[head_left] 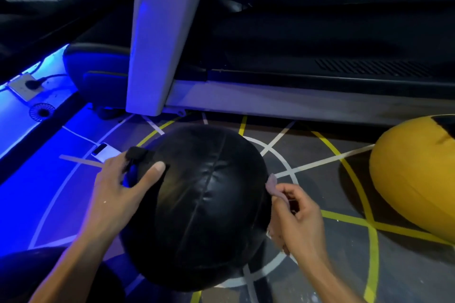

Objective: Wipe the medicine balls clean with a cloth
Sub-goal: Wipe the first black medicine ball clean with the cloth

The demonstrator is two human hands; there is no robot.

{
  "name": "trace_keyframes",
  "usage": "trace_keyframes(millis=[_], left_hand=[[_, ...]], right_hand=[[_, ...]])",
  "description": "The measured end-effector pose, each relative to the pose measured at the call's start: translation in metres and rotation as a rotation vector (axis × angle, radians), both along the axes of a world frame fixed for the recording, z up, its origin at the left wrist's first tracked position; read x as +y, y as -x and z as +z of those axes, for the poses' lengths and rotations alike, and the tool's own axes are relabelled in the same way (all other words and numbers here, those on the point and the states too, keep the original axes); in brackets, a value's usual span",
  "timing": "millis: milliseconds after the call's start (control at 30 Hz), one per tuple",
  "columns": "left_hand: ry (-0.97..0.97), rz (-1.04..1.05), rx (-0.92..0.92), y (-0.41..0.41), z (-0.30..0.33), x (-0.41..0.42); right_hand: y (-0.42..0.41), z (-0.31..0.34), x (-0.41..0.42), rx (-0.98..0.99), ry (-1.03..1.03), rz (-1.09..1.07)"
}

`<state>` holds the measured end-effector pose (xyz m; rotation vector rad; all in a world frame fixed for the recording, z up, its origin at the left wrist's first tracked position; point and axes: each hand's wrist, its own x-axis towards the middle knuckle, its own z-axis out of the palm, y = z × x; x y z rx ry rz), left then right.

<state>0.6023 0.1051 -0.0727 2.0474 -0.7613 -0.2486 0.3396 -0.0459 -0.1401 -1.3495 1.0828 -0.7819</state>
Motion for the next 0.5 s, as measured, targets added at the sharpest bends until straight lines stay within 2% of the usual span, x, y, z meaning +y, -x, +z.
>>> trace_keyframes(millis=[133, 200, 333, 433, 500], left_hand=[[-0.016, 0.035, -0.044, -0.007, 0.007, -0.002], [0.018, 0.057, -0.077, -0.005, 0.007, -0.007], [0.038, 0.069, -0.169, 0.013, 0.002, -0.021], [0.107, 0.098, -0.192, 0.024, -0.003, -0.027], [0.131, 0.107, -0.183, 0.026, -0.006, -0.026]], right_hand=[[-0.003, 0.016, 0.0, -0.042, 0.021, 0.086], [-0.006, 0.025, -0.014, -0.056, 0.007, 0.042], [-0.023, 0.024, -0.037, 0.061, 0.111, -0.046], [-0.041, 0.045, -0.027, 0.075, 0.343, -0.035], [-0.053, 0.062, -0.008, 0.05, 0.567, 0.082]])
